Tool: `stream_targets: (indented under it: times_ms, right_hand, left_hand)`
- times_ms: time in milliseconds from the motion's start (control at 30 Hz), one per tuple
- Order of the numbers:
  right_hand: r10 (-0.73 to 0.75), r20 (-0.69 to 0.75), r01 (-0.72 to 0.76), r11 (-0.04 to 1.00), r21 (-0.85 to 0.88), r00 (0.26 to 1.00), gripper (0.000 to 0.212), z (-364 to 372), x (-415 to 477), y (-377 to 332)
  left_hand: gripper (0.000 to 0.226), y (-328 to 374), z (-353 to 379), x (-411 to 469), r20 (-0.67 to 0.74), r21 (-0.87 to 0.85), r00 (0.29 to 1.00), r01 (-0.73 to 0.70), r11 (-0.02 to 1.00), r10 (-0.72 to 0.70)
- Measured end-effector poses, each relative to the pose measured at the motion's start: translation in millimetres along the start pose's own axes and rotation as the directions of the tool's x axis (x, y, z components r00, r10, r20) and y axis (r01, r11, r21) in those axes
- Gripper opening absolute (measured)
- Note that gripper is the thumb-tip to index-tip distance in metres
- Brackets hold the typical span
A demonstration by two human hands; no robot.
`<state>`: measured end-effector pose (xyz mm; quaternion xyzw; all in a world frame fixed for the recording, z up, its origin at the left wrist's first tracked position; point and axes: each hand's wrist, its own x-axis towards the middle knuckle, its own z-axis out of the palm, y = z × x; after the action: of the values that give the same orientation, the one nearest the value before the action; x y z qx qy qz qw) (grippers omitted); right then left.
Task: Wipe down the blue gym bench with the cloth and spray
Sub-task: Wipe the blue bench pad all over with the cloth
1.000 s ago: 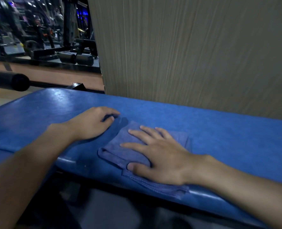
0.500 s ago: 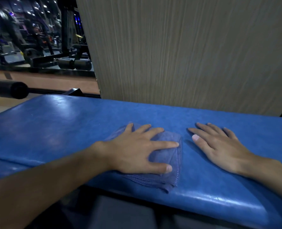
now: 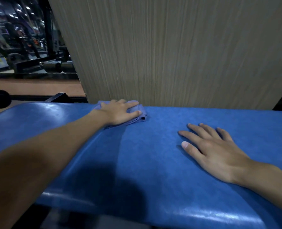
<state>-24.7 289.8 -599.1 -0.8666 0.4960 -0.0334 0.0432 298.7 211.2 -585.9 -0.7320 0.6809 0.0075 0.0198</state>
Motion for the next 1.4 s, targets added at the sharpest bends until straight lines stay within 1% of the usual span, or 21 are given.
stream_targets:
  times_ms: [100, 167, 233, 300, 367, 400, 433, 500, 533, 600, 667, 733, 800, 867, 967, 1067, 1100, 1167, 1233, 1300, 1400]
  right_hand:
    - [0.012, 0.015, -0.013, 1.0, 0.011, 1.0, 0.073, -3.1, -2.2, -2.2]
    - [0.027, -0.01, -0.027, 1.0, 0.008, 1.0, 0.07, -5.1, -4.2, -3.6]
    - [0.056, -0.081, -0.058, 0.998, -0.024, 0.995, 0.071, -4.9, -6.8, -3.7]
    - [0.079, -0.148, -0.088, 0.995, -0.055, 0.986, 0.076, -5.6, -8.1, -5.7]
    - [0.095, -0.169, -0.097, 0.995, -0.004, 0.981, 0.081, -8.9, -8.9, -13.1]
    - [0.095, -0.167, -0.09, 0.995, 0.04, 0.981, 0.08, -10.2, -9.1, -18.2]
    - [0.09, -0.157, -0.079, 0.994, 0.078, 0.983, 0.078, -11.1, -9.5, -23.7]
    - [0.092, -0.126, -0.074, 0.987, 0.14, 0.988, 0.082, -10.8, -10.0, -33.7]
    - [0.099, -0.101, -0.084, 0.986, 0.146, 0.99, 0.086, -9.1, -10.6, -37.3]
    - [0.107, -0.04, -0.103, 0.991, 0.082, 0.994, 0.088, -3.4, -10.9, -41.2]
    - [0.108, -0.005, -0.108, 0.994, 0.031, 0.994, 0.084, 0.9, -10.4, -41.5]
    - [0.111, -0.009, -0.111, 0.993, 0.036, 0.994, 0.083, 2.4, -9.9, -40.9]
    - [0.1, -0.029, -0.1, 0.995, 0.023, 0.995, 0.089, 4.2, -8.9, -39.8]
    - [0.089, -0.041, -0.089, 0.996, 0.014, 0.995, 0.088, 6.2, -7.3, -38.1]
    - [0.085, -0.03, -0.085, 0.996, 0.022, 0.996, 0.075, 5.5, -7.0, -39.2]
    - [0.083, -0.035, -0.081, 0.996, 0.038, 0.996, 0.073, 2.5, -8.6, -42.2]
    - [0.086, -0.037, -0.084, 0.995, 0.046, 0.996, 0.072, 1.2, -9.2, -42.9]
    - [0.096, -0.04, -0.094, 0.994, 0.051, 0.995, 0.072, -0.8, -10.8, -43.9]
    - [0.101, -0.038, -0.1, 0.994, 0.034, 0.994, 0.073, -2.3, -12.2, -45.4]
    - [0.084, -0.042, -0.084, 0.996, 0.009, 0.996, 0.078, -4.0, -12.0, -47.9]
    - [0.039, -0.043, -0.038, 0.999, 0.023, 0.998, 0.1, -5.7, -10.2, -56.8]
  left_hand:
    - [0.084, 18.2, 3.3, -32.1, 0.016, 0.003, 0.992, -0.126, 0.992, 0.126]
    - [0.083, 37.0, 1.7, -64.6, 0.034, 0.033, 0.969, -0.247, 0.968, 0.246]
    - [0.08, 58.4, 4.3, -105.4, 0.039, 0.111, 0.916, -0.402, 0.909, 0.4]
    - [0.075, 70.9, 7.2, -145.9, 0.056, 0.139, 0.834, -0.55, 0.823, 0.548]
    - [0.073, 71.9, 8.2, -170.6, 0.065, 0.123, 0.76, -0.649, 0.751, 0.646]
    - [0.072, 70.0, 8.3, -174.2, 0.064, 0.115, 0.746, -0.665, 0.738, 0.663]
    - [0.072, 67.0, 8.0, -172.3, 0.066, 0.107, 0.746, -0.666, 0.738, 0.663]
    - [0.073, 60.3, 6.0, -156.2, 0.073, 0.099, 0.762, -0.647, 0.756, 0.643]
    - [0.074, 55.8, 5.1, -143.1, 0.072, 0.103, 0.777, -0.629, 0.77, 0.625]
    - [0.075, 39.6, 4.7, -108.5, 0.055, 0.1, 0.826, -0.564, 0.82, 0.561]
    - [0.077, 15.5, 2.7, -69.8, 0.018, 0.058, 0.896, -0.444, 0.894, 0.444]
    - [0.081, -9.6, 0.6, -34.0, -0.006, -0.004, 0.962, -0.275, 0.962, 0.275]
    - [0.085, -25.0, -3.0, -10.0, -0.01, -0.047, 0.992, -0.128, 0.991, 0.128]
    - [0.085, -28.5, -1.9, -1.1, -0.003, -0.041, 0.998, -0.068, 0.997, 0.068]
    - [0.085, -17.7, 4.5, -21.7, -0.006, -0.007, 0.994, -0.112, 0.994, 0.112]
    - [0.081, 1.5, 5.7, -75.5, 0.018, 0.01, 0.964, -0.264, 0.964, 0.264]
    - [0.079, 10.7, 6.5, -98.3, 0.024, 0.05, 0.942, -0.336, 0.941, 0.335]
    - [0.074, 28.0, 9.8, -142.0, 0.031, 0.126, 0.873, -0.486, 0.865, 0.487]
    - [0.069, 36.5, 9.9, -171.9, 0.058, 0.119, 0.805, -0.592, 0.797, 0.59]
    - [0.067, 35.0, 6.6, -176.8, 0.079, 0.088, 0.789, -0.615, 0.784, 0.61]
    - [0.073, 22.6, 4.8, -140.7, 0.067, 0.097, 0.825, -0.565, 0.82, 0.561]
